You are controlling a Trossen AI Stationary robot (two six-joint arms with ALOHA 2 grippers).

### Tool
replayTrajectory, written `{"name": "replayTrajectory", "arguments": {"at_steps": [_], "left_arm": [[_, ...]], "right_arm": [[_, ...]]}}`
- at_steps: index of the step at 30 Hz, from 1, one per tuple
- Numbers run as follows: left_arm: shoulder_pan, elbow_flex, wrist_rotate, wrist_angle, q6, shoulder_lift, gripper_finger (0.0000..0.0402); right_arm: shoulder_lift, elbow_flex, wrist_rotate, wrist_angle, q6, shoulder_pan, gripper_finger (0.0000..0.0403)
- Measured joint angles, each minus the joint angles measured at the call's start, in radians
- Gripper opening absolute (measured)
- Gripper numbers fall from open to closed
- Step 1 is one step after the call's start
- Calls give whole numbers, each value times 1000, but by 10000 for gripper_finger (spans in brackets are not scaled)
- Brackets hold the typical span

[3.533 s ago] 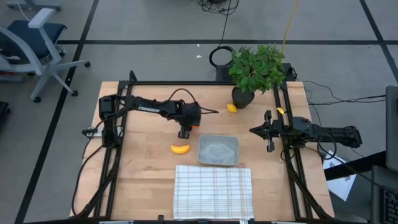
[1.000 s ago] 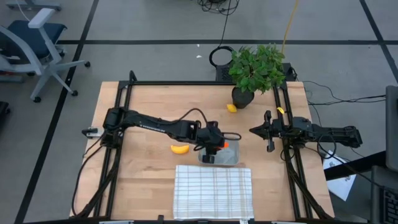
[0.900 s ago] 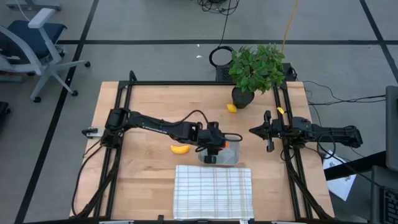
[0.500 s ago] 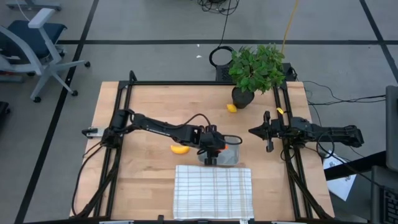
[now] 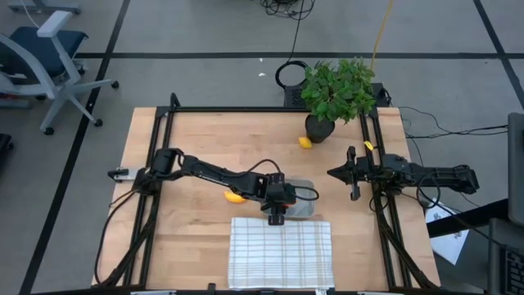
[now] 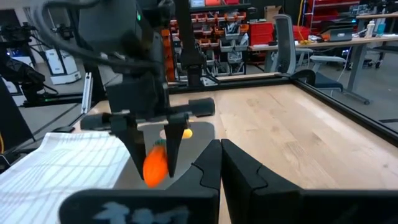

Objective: Pick and placing Produce into tupperware
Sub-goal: Put the orange carrot into the gray bin

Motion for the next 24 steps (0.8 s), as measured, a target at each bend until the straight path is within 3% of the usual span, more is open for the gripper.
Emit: {"name": "replayTrajectory", "arguments": {"at_steps": [24], "left_arm": [[6,-1,-4,1,8,37,170]], "right_arm": [[0,0,0,-1,0,0,0]]}}
